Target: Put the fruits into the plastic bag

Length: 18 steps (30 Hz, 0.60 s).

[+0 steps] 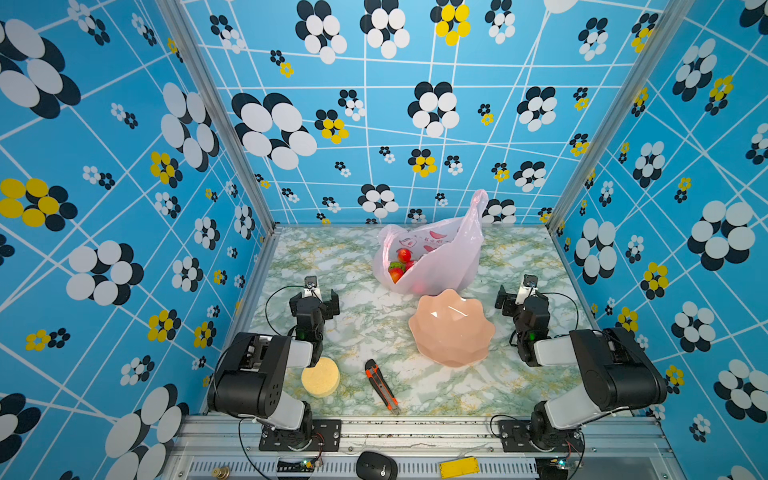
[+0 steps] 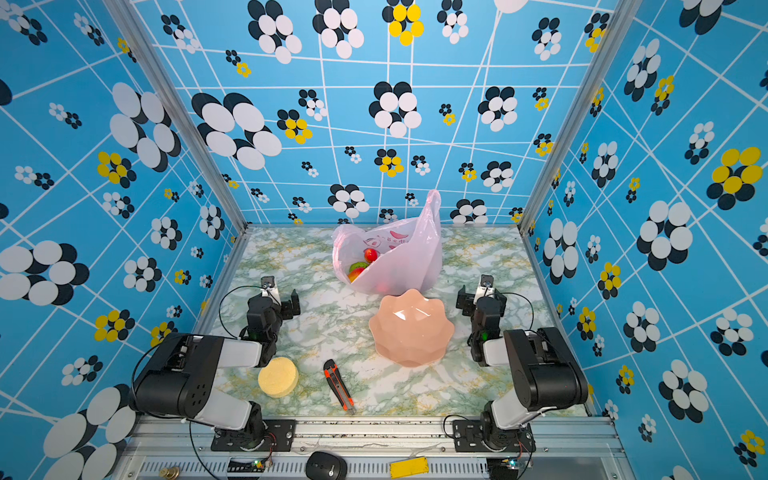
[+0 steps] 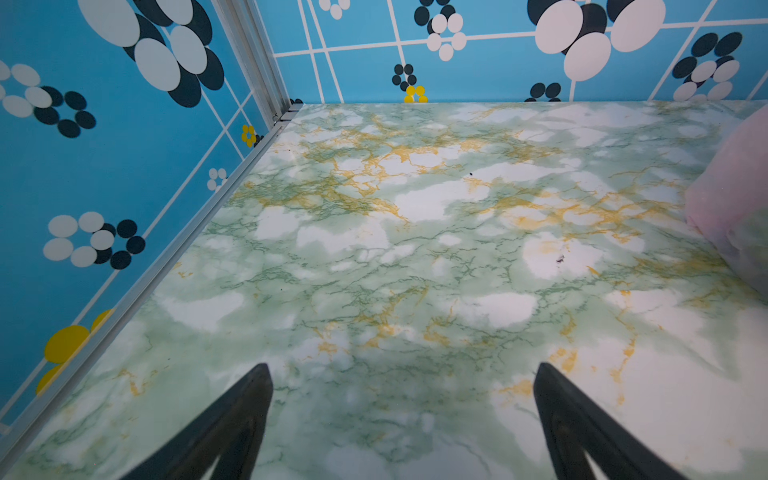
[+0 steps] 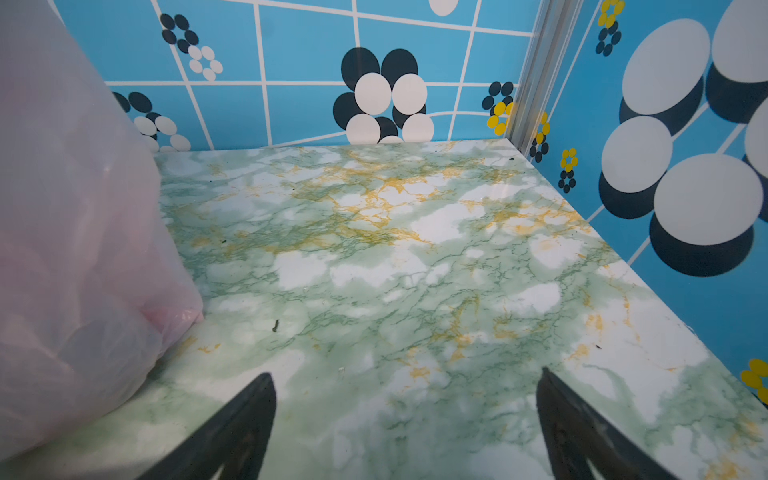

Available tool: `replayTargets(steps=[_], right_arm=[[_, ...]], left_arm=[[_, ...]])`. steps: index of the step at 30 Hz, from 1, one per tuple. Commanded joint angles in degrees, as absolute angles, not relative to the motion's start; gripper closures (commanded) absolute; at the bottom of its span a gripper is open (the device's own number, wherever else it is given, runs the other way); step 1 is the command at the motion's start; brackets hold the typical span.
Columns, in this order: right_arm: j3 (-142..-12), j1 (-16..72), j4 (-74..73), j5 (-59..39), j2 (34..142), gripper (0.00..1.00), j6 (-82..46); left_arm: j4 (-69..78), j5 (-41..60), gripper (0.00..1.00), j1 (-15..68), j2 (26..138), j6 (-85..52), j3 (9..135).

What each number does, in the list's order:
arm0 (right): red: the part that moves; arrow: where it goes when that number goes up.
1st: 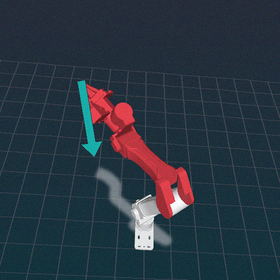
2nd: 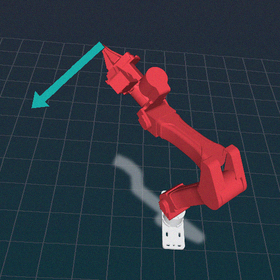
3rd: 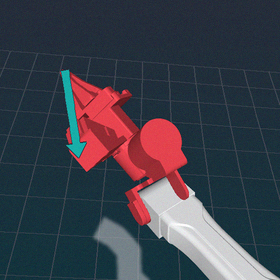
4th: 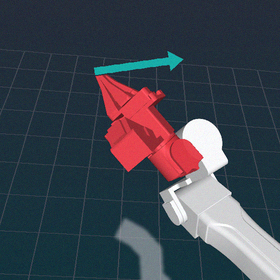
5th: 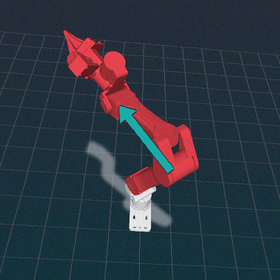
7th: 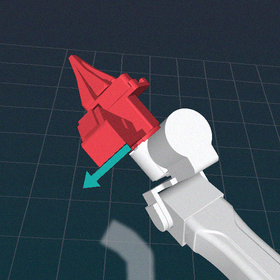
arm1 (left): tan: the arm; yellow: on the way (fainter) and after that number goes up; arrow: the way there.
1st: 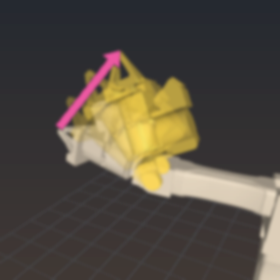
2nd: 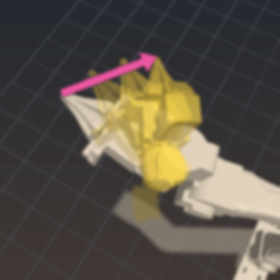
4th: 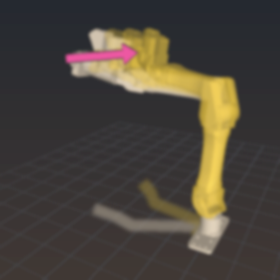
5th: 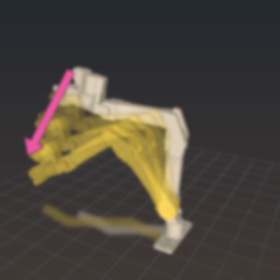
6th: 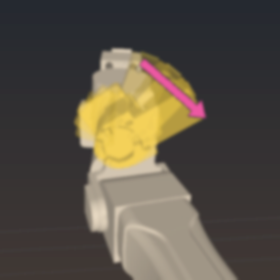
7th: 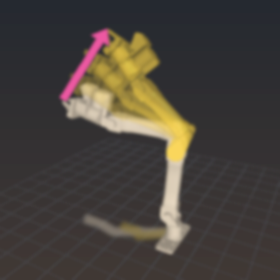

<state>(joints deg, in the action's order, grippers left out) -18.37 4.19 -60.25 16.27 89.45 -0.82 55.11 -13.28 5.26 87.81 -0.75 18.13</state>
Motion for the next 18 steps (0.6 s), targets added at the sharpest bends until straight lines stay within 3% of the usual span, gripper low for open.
replayTargets(steps=[1,18], right_arm=[[-19.5,3.8,-58.7,17.7,89.7,0.01,-1.2],[-20.6,3.7,-56.4,18.3,89.6,0.01,-1.5]], left_arm=[[57.1,-12.0,0.01,4.6,88.7,0.1,19.6],[52.6,-3.3,0.01,1.4,88.4,-0.8,21.7]])
